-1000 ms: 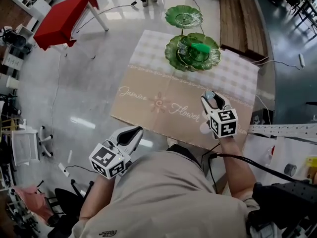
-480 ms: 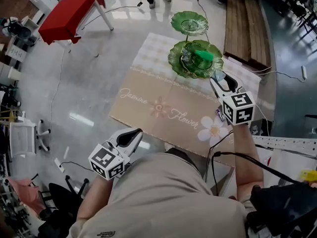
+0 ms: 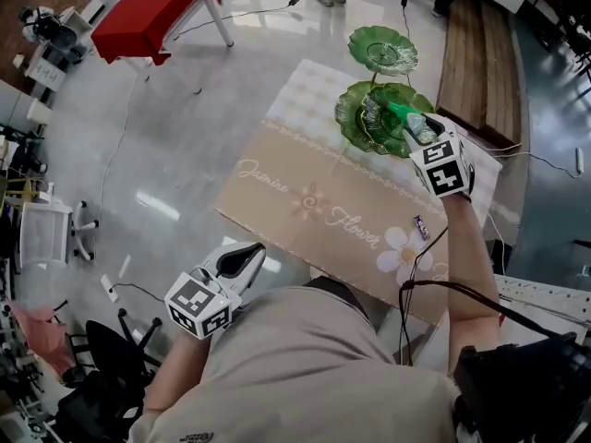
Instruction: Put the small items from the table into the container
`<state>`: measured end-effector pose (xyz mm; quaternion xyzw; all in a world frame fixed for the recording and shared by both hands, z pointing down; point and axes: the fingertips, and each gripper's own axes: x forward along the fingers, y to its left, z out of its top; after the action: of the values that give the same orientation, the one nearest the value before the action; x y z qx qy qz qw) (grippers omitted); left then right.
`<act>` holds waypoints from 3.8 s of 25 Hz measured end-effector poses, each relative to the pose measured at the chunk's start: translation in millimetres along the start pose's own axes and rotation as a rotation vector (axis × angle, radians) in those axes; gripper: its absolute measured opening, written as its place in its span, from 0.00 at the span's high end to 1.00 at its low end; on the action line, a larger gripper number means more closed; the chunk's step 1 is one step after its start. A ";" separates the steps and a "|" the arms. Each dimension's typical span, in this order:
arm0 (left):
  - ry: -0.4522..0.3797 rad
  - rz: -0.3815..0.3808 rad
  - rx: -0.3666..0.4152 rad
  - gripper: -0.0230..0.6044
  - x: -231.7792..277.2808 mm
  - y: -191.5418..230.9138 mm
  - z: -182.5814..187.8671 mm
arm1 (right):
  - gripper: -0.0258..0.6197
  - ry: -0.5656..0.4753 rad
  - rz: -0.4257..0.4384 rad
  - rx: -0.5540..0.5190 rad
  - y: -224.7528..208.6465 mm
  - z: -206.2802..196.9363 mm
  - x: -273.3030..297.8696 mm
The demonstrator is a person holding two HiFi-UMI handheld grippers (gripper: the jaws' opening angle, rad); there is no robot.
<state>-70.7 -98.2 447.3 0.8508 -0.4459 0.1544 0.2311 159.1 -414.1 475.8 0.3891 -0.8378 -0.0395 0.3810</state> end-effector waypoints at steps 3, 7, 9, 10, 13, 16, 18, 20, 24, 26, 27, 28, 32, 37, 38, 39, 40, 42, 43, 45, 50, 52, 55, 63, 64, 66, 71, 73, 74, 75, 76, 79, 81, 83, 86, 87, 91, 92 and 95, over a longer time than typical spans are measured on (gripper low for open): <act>-0.005 0.025 -0.015 0.95 -6.2 4.4 -2.2 | 0.65 0.061 -0.005 -0.123 8.1 2.4 14.2; -0.009 0.046 -0.032 0.95 -10.2 9.1 -6.1 | 0.65 0.119 -0.006 -0.247 19.6 4.3 34.3; -0.011 0.054 -0.040 0.95 -12.6 11.2 -7.3 | 0.65 0.138 -0.005 -0.286 23.4 7.1 42.6; -0.012 0.058 -0.045 0.95 -14.2 12.3 -8.0 | 0.65 0.144 -0.003 -0.297 24.9 8.8 46.1; -0.012 0.070 -0.062 0.95 -18.4 16.2 -11.2 | 0.64 0.155 0.007 -0.316 25.9 13.9 54.4; -0.015 0.079 -0.071 0.95 -21.3 19.9 -13.2 | 0.64 0.164 0.023 -0.316 22.8 17.7 61.6; -0.018 0.083 -0.073 0.95 -23.0 21.9 -14.0 | 0.64 0.170 0.031 -0.333 21.3 19.7 65.9; -0.020 0.086 -0.075 0.95 -25.2 23.3 -15.0 | 0.64 0.172 0.034 -0.353 21.2 21.3 69.7; -0.027 0.092 -0.078 0.95 -31.8 25.2 -16.4 | 0.64 0.171 0.045 -0.341 21.1 24.3 73.4; -0.031 0.098 -0.082 0.95 -36.5 26.5 -17.8 | 0.63 0.169 0.046 -0.328 20.6 24.5 74.3; -0.032 0.101 -0.084 0.95 -39.2 27.2 -18.9 | 0.62 0.166 0.045 -0.322 20.6 24.4 74.4; -0.033 0.103 -0.087 0.95 -41.6 27.8 -20.1 | 0.62 0.163 0.040 -0.317 20.3 24.6 74.1; -0.035 0.102 -0.088 0.95 -49.1 29.2 -24.6 | 0.62 0.136 0.020 -0.276 21.3 28.4 67.3; -0.040 0.074 -0.074 0.95 -55.5 26.3 -27.8 | 0.63 0.114 -0.005 -0.222 27.5 26.6 48.5; -0.040 0.066 -0.069 0.95 -57.1 25.5 -28.1 | 0.63 0.109 -0.010 -0.211 29.5 27.0 43.5; -0.041 0.058 -0.065 0.95 -58.9 24.7 -28.4 | 0.64 0.104 -0.016 -0.202 31.9 27.3 38.0; -0.042 0.050 -0.061 0.95 -61.1 23.7 -28.5 | 0.64 0.099 -0.022 -0.192 34.9 27.2 31.9; -0.046 0.033 -0.053 0.95 -66.3 21.3 -28.8 | 0.65 0.092 -0.033 -0.169 42.3 25.6 18.4; -0.048 0.024 -0.049 0.95 -69.2 20.0 -29.1 | 0.67 0.088 -0.039 -0.159 46.4 25.1 11.3; -0.052 0.008 -0.041 0.95 -75.3 17.7 -30.6 | 0.68 0.079 -0.047 -0.139 55.9 23.4 -2.3; -0.062 -0.029 -0.023 0.95 -94.1 11.7 -39.7 | 0.74 0.069 -0.054 -0.099 89.8 14.8 -36.0; -0.069 -0.043 -0.015 0.95 -103.8 9.3 -43.9 | 0.76 0.064 -0.047 -0.074 106.6 13.8 -51.8; -0.084 -0.062 -0.003 0.95 -118.5 5.9 -49.8 | 0.78 0.050 -0.036 -0.037 135.3 14.6 -74.9; -0.106 -0.117 0.011 0.95 -154.3 -10.9 -66.2 | 0.90 -0.047 0.014 0.090 224.0 22.9 -136.4; -0.106 -0.119 0.012 0.95 -159.0 -12.9 -68.5 | 0.90 -0.057 0.022 0.103 237.2 23.3 -143.4; -0.104 -0.118 0.007 0.95 -168.0 -15.4 -74.9 | 0.91 -0.072 0.039 0.135 265.2 21.1 -157.1; -0.109 -0.157 0.006 0.95 -190.6 -25.5 -92.4 | 0.92 -0.093 0.073 0.191 333.8 11.4 -190.6; -0.108 -0.176 0.016 0.95 -197.2 -30.0 -99.1 | 0.93 -0.097 0.086 0.206 356.5 6.6 -202.8; -0.107 -0.185 0.020 0.95 -200.7 -32.1 -102.5 | 0.93 -0.098 0.092 0.211 367.2 4.5 -208.7; -0.106 -0.193 0.024 0.95 -204.1 -34.1 -105.9 | 0.93 -0.099 0.098 0.215 377.5 2.3 -214.5; -0.104 -0.200 0.028 0.95 -207.3 -36.0 -109.6 | 0.93 -0.100 0.104 0.217 387.3 -0.1 -220.1; -0.098 -0.219 0.033 0.95 -214.7 -41.8 -121.2 | 0.93 -0.102 0.127 0.219 414.2 -8.3 -235.1; -0.093 -0.229 0.038 0.95 -217.8 -45.5 -127.6 | 0.93 -0.103 0.140 0.211 429.3 -13.3 -243.7; -0.086 -0.239 0.046 0.95 -219.8 -49.2 -132.4 | 0.93 -0.096 0.139 0.210 438.6 -19.8 -251.6; -0.073 -0.252 0.062 0.95 -220.8 -53.8 -138.7 | 0.93 -0.083 0.124 0.230 443.3 -28.6 -260.4; -0.067 -0.256 0.066 0.95 -220.0 -54.9 -140.7 | 0.93 -0.080 0.119 0.236 443.1 -31.4 -262.3; -0.052 -0.276 0.062 0.95 -211.4 -59.3 -143.3 | 0.93 -0.059 0.090 0.248 432.5 -47.8 -264.6; -0.052 -0.283 0.056 0.95 -208.9 -59.8 -142.1 | 0.93 -0.056 0.079 0.252 427.1 -52.2 -263.3; -0.050 -0.299 0.035 0.95 -199.4 -58.8 -137.1 | 0.93 -0.039 0.042 0.263 405.4 -68.1 -255.0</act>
<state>-140.2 140.8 454.7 0.9152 -0.3171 0.1046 0.2256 56.4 56.8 516.0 0.4174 -0.8509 0.0711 0.3109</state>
